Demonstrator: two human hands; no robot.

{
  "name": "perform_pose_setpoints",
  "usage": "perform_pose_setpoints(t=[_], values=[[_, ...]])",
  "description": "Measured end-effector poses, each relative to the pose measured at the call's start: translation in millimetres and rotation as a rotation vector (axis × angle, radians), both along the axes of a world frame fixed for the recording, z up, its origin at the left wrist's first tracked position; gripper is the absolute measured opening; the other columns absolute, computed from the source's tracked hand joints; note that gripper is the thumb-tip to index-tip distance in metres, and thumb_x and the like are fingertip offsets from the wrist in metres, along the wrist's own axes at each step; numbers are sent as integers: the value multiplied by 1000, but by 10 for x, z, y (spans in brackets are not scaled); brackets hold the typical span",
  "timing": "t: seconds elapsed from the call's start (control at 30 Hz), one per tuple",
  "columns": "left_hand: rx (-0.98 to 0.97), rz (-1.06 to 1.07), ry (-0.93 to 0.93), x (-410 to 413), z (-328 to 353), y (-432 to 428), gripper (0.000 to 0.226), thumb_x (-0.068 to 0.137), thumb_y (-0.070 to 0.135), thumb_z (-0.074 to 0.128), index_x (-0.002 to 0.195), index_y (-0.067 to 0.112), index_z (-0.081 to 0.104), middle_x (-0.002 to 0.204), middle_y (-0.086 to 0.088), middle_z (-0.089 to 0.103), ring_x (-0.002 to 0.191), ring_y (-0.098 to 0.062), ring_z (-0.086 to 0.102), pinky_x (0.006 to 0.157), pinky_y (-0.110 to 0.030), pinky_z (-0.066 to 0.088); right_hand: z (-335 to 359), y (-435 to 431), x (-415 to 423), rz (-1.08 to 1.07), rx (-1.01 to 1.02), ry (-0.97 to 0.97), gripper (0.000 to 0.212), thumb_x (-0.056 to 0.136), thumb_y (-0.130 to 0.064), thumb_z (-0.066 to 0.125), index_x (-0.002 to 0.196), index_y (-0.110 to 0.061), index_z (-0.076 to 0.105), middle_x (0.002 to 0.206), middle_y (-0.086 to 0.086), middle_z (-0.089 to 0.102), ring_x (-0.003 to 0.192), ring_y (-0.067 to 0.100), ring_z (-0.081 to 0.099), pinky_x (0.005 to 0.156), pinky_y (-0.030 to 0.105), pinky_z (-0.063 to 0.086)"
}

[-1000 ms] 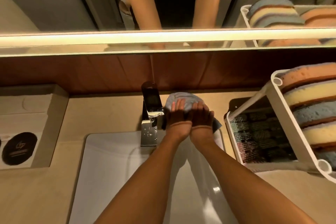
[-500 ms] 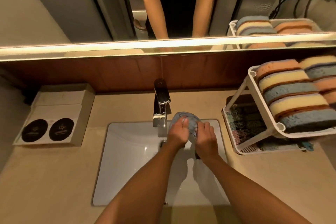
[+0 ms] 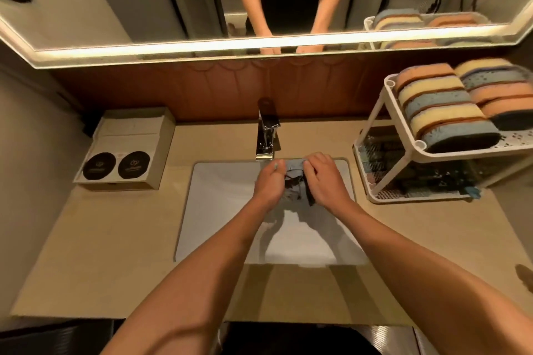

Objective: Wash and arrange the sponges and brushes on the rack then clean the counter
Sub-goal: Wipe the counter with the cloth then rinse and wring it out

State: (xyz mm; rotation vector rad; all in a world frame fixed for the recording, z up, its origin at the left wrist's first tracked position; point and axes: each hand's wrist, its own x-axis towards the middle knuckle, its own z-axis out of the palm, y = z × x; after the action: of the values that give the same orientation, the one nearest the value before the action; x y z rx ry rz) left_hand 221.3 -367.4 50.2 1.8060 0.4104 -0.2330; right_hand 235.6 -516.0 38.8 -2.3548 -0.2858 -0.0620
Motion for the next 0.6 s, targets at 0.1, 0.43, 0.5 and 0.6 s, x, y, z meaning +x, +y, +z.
perform_pose_setpoints(t=[0.1,0.43,0.5,0.6], values=[[-165,-62,52,-93,154,189,38,106,40,42,108,15,70,103,-8,75,94,-22,71,66,-22,53,89,198,-153,-102,139,107,30,106,-31,37,84,-20,56,78,-2,58,77,17,55,67,36,41],[-204,-420,123,-587,50,770,92,73,58,82,144,41,26,127,24,52,104,17,54,77,-4,49,722,838,-185,-480,1005,549,33,98,-22,39,89,-14,70,84,6,74,81,23,67,69,32,57],[-56,-498,71,-638,-10,751,111,62,48,92,148,36,24,136,17,53,122,-1,54,101,-23,49,826,927,-214,-446,1288,707,37,99,-24,38,107,-11,72,102,13,75,90,27,68,80,37,60],[2,-419,-62,-651,-23,693,108,56,36,95,145,29,34,135,12,57,123,-5,55,101,-21,47,921,1025,-264,-377,1527,788,47,102,-31,32,131,-7,62,126,16,66,105,29,62,106,40,46]])
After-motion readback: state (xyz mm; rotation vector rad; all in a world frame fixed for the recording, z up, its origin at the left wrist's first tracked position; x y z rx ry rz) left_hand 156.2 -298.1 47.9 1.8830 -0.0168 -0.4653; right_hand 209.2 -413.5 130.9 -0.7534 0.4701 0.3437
